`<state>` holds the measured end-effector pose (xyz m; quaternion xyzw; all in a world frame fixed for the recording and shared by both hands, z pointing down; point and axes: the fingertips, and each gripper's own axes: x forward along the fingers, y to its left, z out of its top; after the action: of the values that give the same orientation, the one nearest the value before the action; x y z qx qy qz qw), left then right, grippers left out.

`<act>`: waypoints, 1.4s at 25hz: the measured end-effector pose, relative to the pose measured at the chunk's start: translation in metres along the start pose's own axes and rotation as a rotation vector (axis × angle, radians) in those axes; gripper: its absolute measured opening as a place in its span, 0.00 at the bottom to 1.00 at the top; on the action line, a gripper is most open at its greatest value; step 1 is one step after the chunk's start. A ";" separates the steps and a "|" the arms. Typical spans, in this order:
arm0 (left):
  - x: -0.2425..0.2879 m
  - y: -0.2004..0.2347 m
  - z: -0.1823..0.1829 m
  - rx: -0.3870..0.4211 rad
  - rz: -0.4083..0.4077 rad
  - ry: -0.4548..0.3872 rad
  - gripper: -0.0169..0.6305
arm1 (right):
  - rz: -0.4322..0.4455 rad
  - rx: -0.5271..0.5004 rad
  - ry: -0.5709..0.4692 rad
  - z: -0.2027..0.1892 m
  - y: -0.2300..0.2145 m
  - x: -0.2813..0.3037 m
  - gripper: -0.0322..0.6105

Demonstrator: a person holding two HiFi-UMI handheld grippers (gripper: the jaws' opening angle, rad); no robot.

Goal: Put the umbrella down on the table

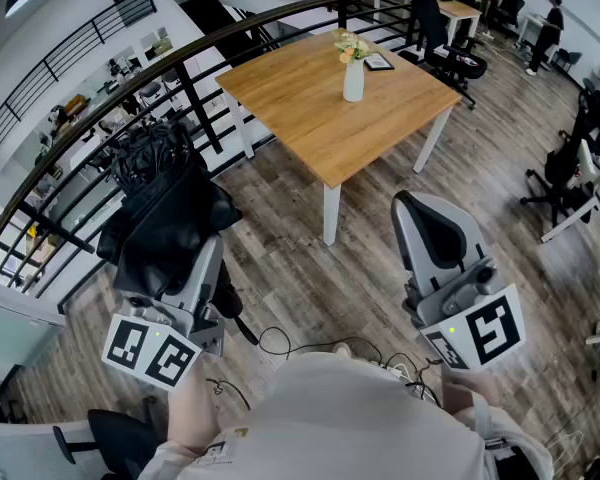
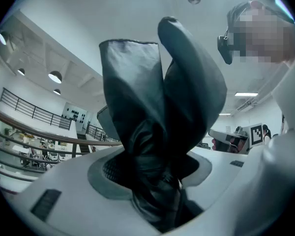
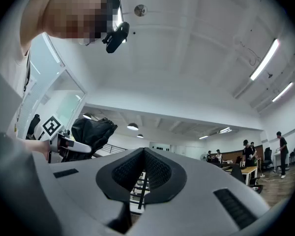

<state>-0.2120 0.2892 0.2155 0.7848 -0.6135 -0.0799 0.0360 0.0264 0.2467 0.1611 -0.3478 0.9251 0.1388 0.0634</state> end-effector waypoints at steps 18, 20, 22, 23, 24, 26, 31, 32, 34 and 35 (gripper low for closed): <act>0.048 -0.073 -0.027 0.010 0.011 0.077 0.42 | -0.009 0.090 0.047 -0.039 -0.071 -0.058 0.09; 0.055 -0.076 -0.033 0.010 0.002 0.096 0.42 | -0.019 0.090 0.061 -0.044 -0.075 -0.061 0.09; 0.064 -0.078 -0.037 0.008 -0.009 0.109 0.42 | -0.030 0.094 0.070 -0.049 -0.080 -0.062 0.09; 0.068 -0.079 -0.040 0.006 -0.016 0.114 0.42 | -0.033 0.097 0.074 -0.052 -0.083 -0.062 0.09; 0.073 -0.080 -0.042 0.003 -0.022 0.119 0.42 | -0.035 0.099 0.077 -0.055 -0.086 -0.061 0.09; 0.084 -0.079 -0.049 0.002 -0.034 0.126 0.42 | -0.040 0.102 0.083 -0.064 -0.092 -0.057 0.09; 0.124 -0.069 -0.071 -0.005 -0.053 0.146 0.42 | -0.068 0.108 0.129 -0.101 -0.117 -0.038 0.09; 0.133 -0.067 -0.074 -0.005 -0.055 0.150 0.42 | -0.069 0.108 0.136 -0.107 -0.123 -0.032 0.09; 0.150 -0.058 -0.075 -0.007 -0.055 0.155 0.42 | -0.067 0.109 0.144 -0.114 -0.132 -0.018 0.10; 0.157 -0.053 -0.074 -0.009 -0.057 0.156 0.42 | -0.066 0.109 0.147 -0.116 -0.135 -0.010 0.09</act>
<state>-0.1121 0.1469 0.2670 0.8056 -0.5860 -0.0221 0.0847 0.1206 0.1214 0.2454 -0.3834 0.9214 0.0604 0.0188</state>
